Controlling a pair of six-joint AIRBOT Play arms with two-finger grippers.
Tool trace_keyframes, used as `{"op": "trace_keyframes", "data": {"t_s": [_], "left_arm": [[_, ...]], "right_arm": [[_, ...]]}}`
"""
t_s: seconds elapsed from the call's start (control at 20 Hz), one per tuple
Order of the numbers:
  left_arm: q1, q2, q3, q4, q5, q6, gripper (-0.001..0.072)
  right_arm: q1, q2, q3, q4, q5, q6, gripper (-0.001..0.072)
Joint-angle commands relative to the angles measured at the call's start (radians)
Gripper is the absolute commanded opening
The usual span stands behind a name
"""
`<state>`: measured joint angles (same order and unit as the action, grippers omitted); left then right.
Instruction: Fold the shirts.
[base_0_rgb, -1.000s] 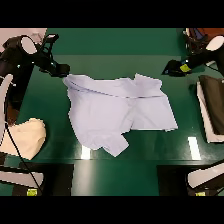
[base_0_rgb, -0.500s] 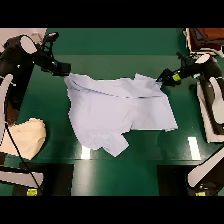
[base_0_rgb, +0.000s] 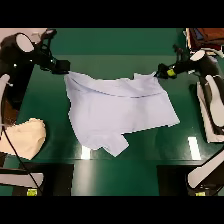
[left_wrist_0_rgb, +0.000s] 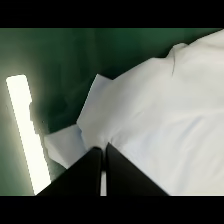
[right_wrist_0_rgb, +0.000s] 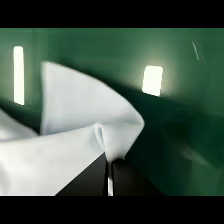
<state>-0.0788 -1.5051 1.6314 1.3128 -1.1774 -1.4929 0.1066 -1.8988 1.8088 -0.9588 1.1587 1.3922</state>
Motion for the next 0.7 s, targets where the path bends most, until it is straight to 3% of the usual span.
{"op": "trace_keyframes", "data": {"t_s": [0.0, 0.4, 0.65], "left_arm": [[0.0, 0.14, 0.011, 0.05, 0.047, -0.011, 0.0024], [0.0, 0.599, 0.266, 0.097, 0.125, -0.01, 0.0024], [0.0, 0.658, 0.46, 0.089, 0.113, -0.026, 0.0023]], "right_arm": [[-0.014, 0.193, 0.001, -0.069, -0.022, -0.054, 0.0015], [-0.127, 0.803, 0.001, -0.092, 0.019, -0.069, 0.0015], [-0.226, 0.993, 0.001, -0.092, 0.075, -0.069, 0.0015]]}}
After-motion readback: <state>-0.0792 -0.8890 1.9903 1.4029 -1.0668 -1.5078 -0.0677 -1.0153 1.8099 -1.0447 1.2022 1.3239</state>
